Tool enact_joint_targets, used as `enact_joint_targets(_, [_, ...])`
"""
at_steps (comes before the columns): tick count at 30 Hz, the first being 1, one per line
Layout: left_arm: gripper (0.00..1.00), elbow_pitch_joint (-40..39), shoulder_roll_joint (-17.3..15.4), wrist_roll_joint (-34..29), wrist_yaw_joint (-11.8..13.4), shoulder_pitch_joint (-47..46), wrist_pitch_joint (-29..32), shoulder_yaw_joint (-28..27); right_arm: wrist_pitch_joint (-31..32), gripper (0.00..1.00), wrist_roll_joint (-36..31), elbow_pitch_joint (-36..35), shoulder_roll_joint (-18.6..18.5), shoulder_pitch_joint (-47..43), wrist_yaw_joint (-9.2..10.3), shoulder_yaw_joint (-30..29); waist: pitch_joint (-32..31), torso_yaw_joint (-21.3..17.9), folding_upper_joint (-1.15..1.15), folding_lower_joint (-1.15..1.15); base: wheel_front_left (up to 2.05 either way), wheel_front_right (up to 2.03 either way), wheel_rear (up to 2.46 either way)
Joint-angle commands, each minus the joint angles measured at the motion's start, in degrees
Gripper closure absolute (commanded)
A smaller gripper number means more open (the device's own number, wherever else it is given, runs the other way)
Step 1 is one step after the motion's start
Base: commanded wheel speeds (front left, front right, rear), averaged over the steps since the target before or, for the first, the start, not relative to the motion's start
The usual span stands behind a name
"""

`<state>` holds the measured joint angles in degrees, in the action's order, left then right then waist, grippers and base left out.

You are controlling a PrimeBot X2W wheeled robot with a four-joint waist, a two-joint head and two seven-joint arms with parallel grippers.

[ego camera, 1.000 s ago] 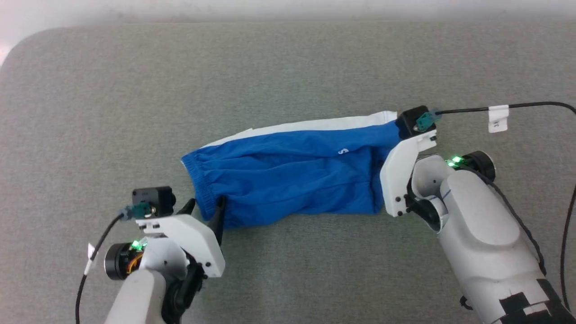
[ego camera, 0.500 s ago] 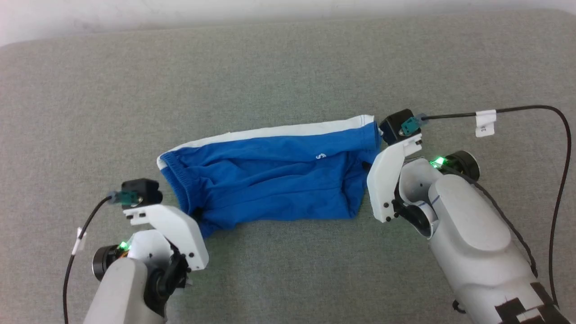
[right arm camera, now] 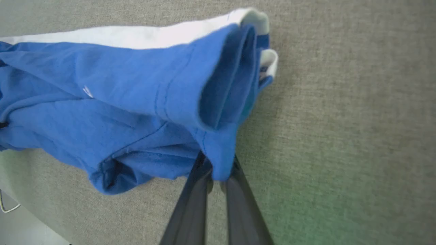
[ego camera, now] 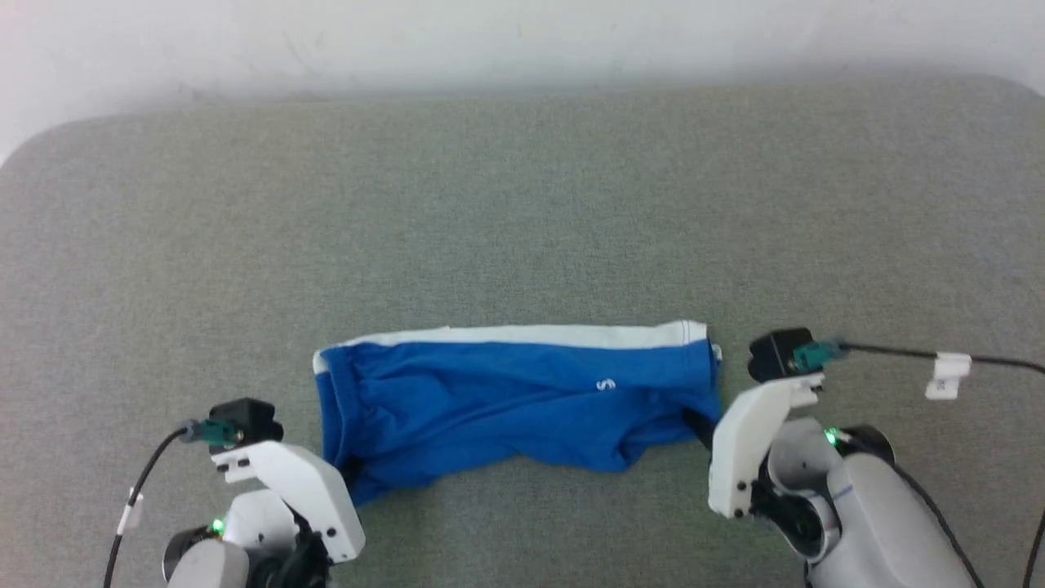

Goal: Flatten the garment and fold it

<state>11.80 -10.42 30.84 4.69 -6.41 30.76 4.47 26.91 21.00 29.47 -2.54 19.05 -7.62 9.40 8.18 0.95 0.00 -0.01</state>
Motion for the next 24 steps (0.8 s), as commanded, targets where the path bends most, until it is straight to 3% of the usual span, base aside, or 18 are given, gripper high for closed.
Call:
enact_joint_targets(1, [0.92, 0.38, 0.11, 0.68, 0.62, 1.27, 0.54, -0.32, 0.24, 1.0, 0.57, -0.85, -0.34, -1.63, 0.13, -0.81, -0.61, -0.25, 0.0, 0.01, 0.0, 0.0, 0.0])
enact_joint_targets(2, [0.57, 0.25, 0.53, 1.36, 0.66, 1.54, 0.48, -0.64, 0.25, 0.68, 1.05, -1.85, -0.34, -2.63, 0.13, -1.27, -0.89, -0.38, 0.0, 0.01, 0.0, 0.0, 0.0])
enact_joint_targets(3, [0.0, 0.03, 0.74, 1.72, 0.68, 1.72, 0.26, -0.85, 0.17, 0.0, 1.15, -2.86, -0.34, -3.47, 0.13, -1.6, -1.12, -0.44, 0.0, 0.01, 0.0, 0.0, 0.0])
enact_joint_targets(13, [0.0, -8.54, 2.55, 10.17, 0.7, 2.37, -5.31, -10.19, 2.9, 0.0, 5.61, -15.6, -0.33, -10.1, 0.13, -9.91, -2.65, -0.4, 0.0, 0.01, 0.0, 0.0, 0.0])
enact_joint_targets(15, [0.0, -11.04, 1.71, 8.66, 0.39, 2.62, -9.74, -11.92, 4.45, 0.0, 5.76, -18.32, -0.33, -10.44, 0.13, -11.58, -2.45, -0.49, 0.0, 0.01, 0.0, 0.0, 0.0])
enact_joint_targets(18, [0.0, -13.23, 0.02, 3.22, -1.97, 2.82, -19.37, -12.0, 7.64, 0.0, 4.99, -20.56, -0.33, -9.86, 0.13, -11.94, -1.84, -0.41, 0.0, 0.01, 0.0, 0.0, 0.0])
enact_joint_targets(24, [0.0, -11.11, -1.43, -9.47, -4.79, 2.84, -40.41, -8.13, 14.7, 0.0, 2.02, -18.06, -0.33, -6.74, 0.13, -8.45, 0.04, 0.48, 0.0, 0.01, 0.0, 0.0, 0.0])
